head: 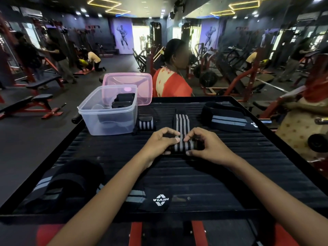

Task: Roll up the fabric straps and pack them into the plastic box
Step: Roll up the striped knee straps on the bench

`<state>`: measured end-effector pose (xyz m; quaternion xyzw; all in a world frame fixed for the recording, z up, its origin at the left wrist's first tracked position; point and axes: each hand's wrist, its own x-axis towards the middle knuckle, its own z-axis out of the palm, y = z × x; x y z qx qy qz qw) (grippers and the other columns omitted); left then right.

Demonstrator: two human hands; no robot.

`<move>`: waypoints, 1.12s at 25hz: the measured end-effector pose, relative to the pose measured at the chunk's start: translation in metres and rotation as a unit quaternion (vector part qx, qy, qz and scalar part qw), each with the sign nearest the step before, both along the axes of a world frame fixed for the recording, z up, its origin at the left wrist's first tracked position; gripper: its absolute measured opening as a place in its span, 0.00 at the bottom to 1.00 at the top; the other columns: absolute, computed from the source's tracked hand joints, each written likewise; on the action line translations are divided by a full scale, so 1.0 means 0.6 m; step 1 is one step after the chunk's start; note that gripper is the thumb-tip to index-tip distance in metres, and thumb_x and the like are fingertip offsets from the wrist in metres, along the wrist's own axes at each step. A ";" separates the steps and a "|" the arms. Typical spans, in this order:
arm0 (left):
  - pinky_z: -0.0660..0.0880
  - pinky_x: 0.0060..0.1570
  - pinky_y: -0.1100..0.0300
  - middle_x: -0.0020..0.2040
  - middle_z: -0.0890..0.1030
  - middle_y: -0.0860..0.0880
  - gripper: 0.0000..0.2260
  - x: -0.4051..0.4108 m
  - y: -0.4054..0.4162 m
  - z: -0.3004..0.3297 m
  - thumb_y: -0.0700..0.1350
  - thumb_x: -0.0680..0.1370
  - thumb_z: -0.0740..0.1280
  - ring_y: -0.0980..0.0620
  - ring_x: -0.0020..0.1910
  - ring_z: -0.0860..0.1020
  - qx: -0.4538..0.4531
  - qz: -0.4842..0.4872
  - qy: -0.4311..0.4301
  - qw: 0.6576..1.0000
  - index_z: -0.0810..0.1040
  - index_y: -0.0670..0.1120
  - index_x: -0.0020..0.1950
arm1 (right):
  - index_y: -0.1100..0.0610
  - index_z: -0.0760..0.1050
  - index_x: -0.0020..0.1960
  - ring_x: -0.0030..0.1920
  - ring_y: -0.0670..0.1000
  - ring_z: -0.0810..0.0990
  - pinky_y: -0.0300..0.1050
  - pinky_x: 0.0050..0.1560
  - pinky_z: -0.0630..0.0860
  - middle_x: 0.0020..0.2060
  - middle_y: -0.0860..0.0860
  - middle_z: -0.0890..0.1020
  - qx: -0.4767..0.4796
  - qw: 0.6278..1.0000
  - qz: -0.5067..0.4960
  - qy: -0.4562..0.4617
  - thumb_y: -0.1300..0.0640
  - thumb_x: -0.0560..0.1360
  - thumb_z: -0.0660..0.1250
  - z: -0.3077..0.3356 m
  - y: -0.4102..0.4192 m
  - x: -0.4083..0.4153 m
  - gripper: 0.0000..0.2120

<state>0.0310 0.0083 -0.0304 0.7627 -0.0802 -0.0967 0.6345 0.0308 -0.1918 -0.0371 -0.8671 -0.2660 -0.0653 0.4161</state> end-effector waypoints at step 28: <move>0.74 0.53 0.64 0.50 0.81 0.52 0.08 -0.007 -0.007 -0.018 0.48 0.75 0.70 0.59 0.49 0.79 0.073 -0.013 -0.148 0.986 0.78 0.53 0.54 | 0.59 0.77 0.47 0.42 0.49 0.79 0.50 0.51 0.75 0.39 0.50 0.82 0.113 0.989 -0.032 0.096 0.51 0.75 0.69 -0.004 0.006 0.004 0.10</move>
